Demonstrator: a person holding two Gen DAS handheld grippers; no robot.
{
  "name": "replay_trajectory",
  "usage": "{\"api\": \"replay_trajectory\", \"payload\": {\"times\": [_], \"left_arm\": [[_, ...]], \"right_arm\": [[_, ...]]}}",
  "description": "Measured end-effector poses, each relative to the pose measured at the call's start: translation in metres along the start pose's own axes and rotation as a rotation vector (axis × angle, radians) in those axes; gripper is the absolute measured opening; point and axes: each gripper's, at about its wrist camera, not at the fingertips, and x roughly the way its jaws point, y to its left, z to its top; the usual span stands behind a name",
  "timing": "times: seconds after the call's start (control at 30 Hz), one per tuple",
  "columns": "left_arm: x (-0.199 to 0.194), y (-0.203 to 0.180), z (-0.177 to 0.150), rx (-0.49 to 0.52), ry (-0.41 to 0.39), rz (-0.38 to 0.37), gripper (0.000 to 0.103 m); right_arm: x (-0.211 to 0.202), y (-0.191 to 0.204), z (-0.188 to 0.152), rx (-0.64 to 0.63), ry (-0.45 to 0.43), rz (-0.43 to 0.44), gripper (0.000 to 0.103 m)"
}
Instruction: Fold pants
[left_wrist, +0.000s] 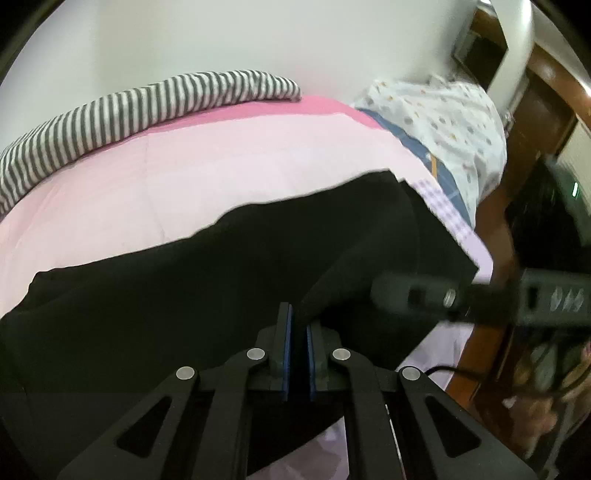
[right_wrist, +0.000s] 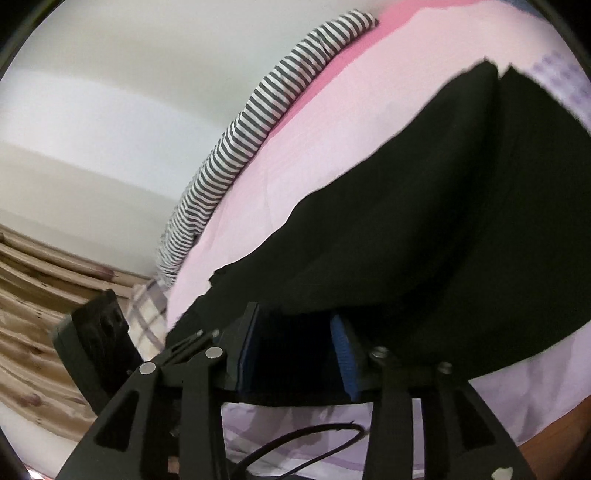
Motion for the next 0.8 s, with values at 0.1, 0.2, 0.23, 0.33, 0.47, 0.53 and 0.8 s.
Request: {"api": "replay_trajectory", "payload": {"times": [0.1, 0.2, 0.23, 0.33, 0.47, 0.53, 0.8], "left_arm": [[-0.004, 0.004, 0.005, -0.023, -0.013, 0.003, 0.007], [-0.004, 0.009, 0.008, -0.04, -0.018, 0.013, 0.007], [-0.004, 0.011, 0.008, -0.05, -0.018, 0.012, 0.007], [-0.003, 0.017, 0.009, -0.077, -0.018, 0.003, 0.007], [-0.003, 0.02, 0.011, -0.083, -0.019, 0.004, 0.007], [-0.002, 0.022, 0.011, -0.087, -0.017, 0.009, 0.007], [0.0, 0.027, 0.012, -0.096, -0.016, 0.017, 0.007]], "right_arm": [[0.011, -0.012, 0.002, 0.072, 0.0, 0.047, 0.039], [0.011, -0.022, 0.007, 0.129, -0.04, 0.064, 0.039], [0.008, -0.025, 0.009, 0.139, -0.059, 0.066, 0.039], [-0.005, -0.039, 0.015, 0.164, -0.109, 0.024, 0.04], [-0.022, -0.057, 0.022, 0.162, -0.152, -0.058, 0.039], [-0.029, -0.064, 0.026, 0.157, -0.177, -0.127, 0.039], [-0.04, -0.089, 0.053, 0.18, -0.24, -0.213, 0.022]]}}
